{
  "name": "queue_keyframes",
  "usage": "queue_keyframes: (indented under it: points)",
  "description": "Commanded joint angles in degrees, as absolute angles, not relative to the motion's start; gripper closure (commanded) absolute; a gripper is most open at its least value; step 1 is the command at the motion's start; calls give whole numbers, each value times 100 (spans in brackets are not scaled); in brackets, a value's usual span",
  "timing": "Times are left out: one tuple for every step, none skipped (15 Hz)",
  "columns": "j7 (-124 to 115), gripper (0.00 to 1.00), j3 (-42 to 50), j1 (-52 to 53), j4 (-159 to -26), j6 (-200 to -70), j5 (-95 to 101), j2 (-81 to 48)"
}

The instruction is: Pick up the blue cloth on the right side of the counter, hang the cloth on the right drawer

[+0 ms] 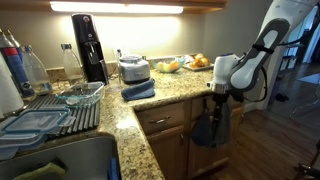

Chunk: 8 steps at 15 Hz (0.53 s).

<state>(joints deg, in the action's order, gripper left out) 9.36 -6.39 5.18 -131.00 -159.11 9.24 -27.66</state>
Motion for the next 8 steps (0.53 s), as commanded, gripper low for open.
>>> queue_keyframes:
  points:
    - [1088, 0, -976, 277, -13685, -15411, 467, -1889]
    - [1114, 0, -1025, 257, -13769, -15361, 363, -1734]
    - [1083, 0, -1021, 277, -13876, -15365, 299, -1546]
    - [1107, 0, -1049, 264, -13975, -15371, 204, -1383]
    - [1122, 0, -1057, 266, -14074, -15383, 129, -1221]
    - [1141, 0, -1063, 268, -14174, -15410, 46, -1066]
    - [1176, 0, -1075, 265, -14272, -15415, -51, -916]
    - [1208, 0, -1081, 273, -14338, -15391, -147, -793]
